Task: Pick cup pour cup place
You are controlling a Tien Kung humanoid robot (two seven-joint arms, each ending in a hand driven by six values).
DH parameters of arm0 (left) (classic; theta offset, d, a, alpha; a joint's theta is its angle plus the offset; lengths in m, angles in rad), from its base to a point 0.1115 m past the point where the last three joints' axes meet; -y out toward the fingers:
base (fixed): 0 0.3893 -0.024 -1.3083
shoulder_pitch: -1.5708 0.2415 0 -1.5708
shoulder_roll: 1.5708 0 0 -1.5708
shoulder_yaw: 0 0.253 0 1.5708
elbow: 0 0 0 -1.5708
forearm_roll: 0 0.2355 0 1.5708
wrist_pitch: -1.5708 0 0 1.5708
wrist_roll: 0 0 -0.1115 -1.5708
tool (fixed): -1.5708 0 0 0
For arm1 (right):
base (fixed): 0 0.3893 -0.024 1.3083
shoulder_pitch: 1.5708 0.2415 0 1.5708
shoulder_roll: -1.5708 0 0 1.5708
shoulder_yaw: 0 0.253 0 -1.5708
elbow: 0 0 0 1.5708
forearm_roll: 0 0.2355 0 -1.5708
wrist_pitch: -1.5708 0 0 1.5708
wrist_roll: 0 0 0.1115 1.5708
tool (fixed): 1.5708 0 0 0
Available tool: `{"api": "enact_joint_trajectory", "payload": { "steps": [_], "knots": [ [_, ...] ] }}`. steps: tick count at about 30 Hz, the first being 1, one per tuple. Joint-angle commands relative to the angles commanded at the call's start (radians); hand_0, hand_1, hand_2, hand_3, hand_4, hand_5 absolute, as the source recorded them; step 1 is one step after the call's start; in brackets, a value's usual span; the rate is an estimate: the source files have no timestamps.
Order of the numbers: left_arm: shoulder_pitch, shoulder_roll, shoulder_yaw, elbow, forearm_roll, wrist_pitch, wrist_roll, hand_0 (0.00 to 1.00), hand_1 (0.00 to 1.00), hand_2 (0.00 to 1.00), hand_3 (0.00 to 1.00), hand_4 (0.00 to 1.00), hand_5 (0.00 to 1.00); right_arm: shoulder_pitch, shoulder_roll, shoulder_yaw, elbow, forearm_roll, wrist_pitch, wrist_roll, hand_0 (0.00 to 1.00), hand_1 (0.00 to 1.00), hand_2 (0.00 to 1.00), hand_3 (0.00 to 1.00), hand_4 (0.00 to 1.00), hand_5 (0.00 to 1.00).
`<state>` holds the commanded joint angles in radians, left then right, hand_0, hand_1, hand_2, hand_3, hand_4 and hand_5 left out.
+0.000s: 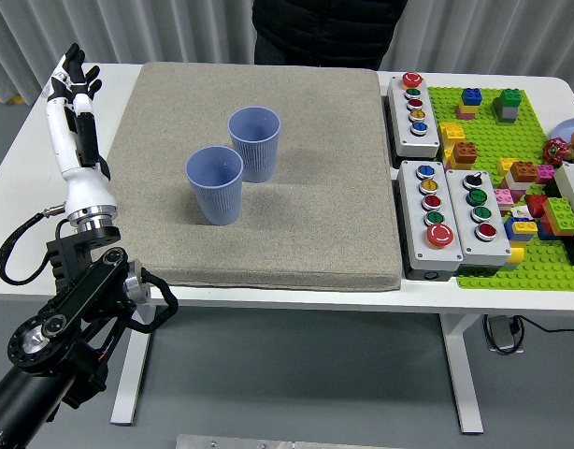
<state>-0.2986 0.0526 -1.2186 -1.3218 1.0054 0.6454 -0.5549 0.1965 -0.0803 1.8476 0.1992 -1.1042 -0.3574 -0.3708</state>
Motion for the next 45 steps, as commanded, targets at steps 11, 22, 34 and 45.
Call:
{"api": "enact_joint_trajectory", "payload": {
  "steps": [11,22,34,45],
  "knots": [
    [0.002,-0.002,-0.006,-0.011,-0.015,0.000,-0.020,0.812,0.819,0.907,0.887,0.696,0.998,0.002,0.002,0.005,0.001,-0.002,-0.004,-0.001,0.669,0.611,0.556,0.555,0.002,0.188],
    [0.010,-0.002,-0.008,-0.011,-0.002,0.000,-0.020,0.938,0.946,0.998,0.998,0.698,0.998,-0.007,0.003,0.003,0.001,-0.007,0.001,0.002,0.669,0.611,0.556,0.554,0.002,0.190],
    [0.014,0.002,0.003,-0.016,0.012,0.000,-0.003,0.992,0.976,0.998,0.998,0.703,0.998,-0.012,0.003,0.004,0.001,-0.014,0.008,0.000,0.669,0.611,0.557,0.554,0.002,0.193],
    [0.016,0.006,0.019,-0.037,-0.029,0.000,-0.020,0.977,0.947,0.998,0.998,0.701,0.998,-0.010,0.002,0.005,0.000,-0.016,0.009,0.001,0.669,0.611,0.557,0.555,0.002,0.194]
  ]
}}
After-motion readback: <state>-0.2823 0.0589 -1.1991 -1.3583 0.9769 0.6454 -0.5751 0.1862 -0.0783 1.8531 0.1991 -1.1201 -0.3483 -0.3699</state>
